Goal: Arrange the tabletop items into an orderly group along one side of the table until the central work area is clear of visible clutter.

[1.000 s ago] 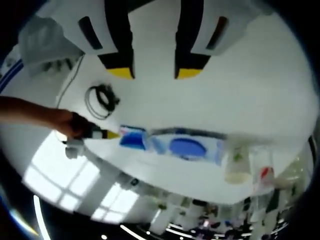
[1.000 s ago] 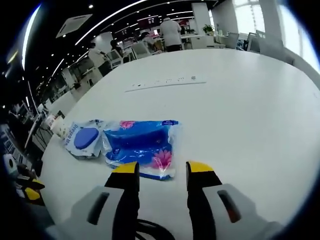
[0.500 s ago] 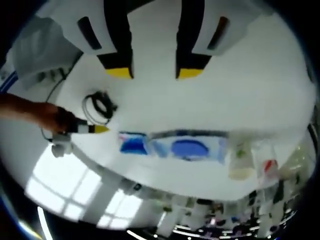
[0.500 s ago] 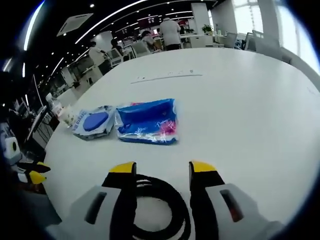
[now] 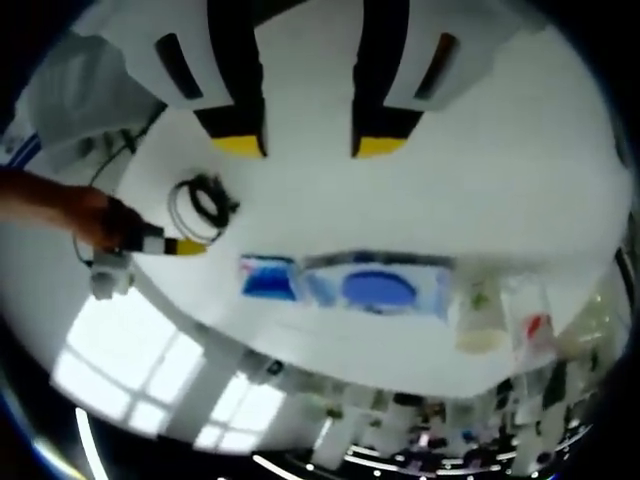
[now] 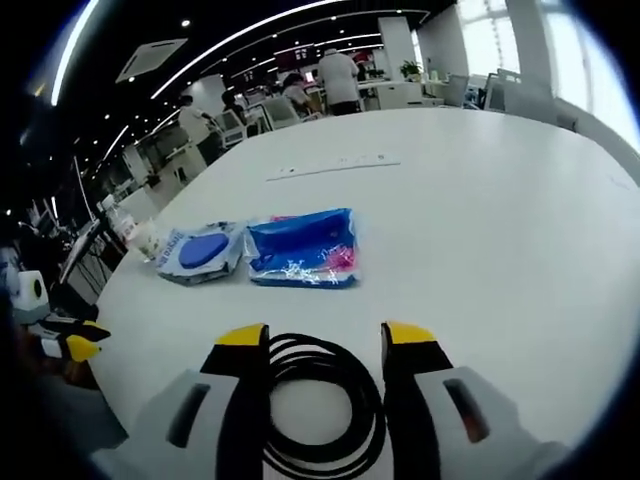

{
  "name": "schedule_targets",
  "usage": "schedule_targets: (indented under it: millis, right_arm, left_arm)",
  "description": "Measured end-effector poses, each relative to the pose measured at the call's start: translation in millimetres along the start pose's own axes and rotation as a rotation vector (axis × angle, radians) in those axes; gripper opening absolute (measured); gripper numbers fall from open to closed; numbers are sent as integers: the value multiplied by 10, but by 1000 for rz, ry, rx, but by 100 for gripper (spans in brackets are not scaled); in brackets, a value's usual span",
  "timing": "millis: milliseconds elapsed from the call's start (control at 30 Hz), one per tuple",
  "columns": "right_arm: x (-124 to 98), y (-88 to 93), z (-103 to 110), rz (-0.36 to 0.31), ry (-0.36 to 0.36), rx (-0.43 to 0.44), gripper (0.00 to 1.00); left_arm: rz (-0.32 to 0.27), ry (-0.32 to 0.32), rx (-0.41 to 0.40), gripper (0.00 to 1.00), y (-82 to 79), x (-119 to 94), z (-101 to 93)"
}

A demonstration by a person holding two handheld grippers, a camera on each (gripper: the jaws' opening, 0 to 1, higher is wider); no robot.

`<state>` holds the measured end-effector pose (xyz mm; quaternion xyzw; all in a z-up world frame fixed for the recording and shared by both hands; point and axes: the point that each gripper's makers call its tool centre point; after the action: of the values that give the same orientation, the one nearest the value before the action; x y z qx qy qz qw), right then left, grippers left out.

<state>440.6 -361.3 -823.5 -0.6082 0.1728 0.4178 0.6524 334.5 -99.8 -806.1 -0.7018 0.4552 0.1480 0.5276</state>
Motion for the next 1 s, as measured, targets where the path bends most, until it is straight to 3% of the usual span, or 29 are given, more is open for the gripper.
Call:
schedule_targets:
  millis: [200, 400, 533, 667, 1000]
  right_arm:
    - [74, 142, 108, 27, -18, -13, 52]
    - [188, 286, 175, 94, -5, -81, 50]
    - [221, 351, 181, 125, 22, -109, 44]
    - [237, 525, 114, 230, 85, -209, 31]
    - [244, 549, 93, 241, 110, -201, 11]
  left_arm:
    - [-23, 21, 40, 31, -127, -105, -87]
    - [-56, 27, 25, 29, -205, -270, -55]
    - [-72, 20, 22, 29, -210, -369, -1]
    - [-73, 12, -1, 28, -156, -450, 82]
    - [-94, 4, -8, 27, -168, -572, 160]
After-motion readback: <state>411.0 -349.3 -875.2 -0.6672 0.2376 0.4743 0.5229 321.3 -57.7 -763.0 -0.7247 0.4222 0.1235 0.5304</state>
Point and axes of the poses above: the point that each gripper's makers call its tool centre point, and the gripper's own axes: x roughly forward along the fingers, z roughly to its left, y roughly out of its underside, and after that the axes turned 8 degrees about z, right-handed
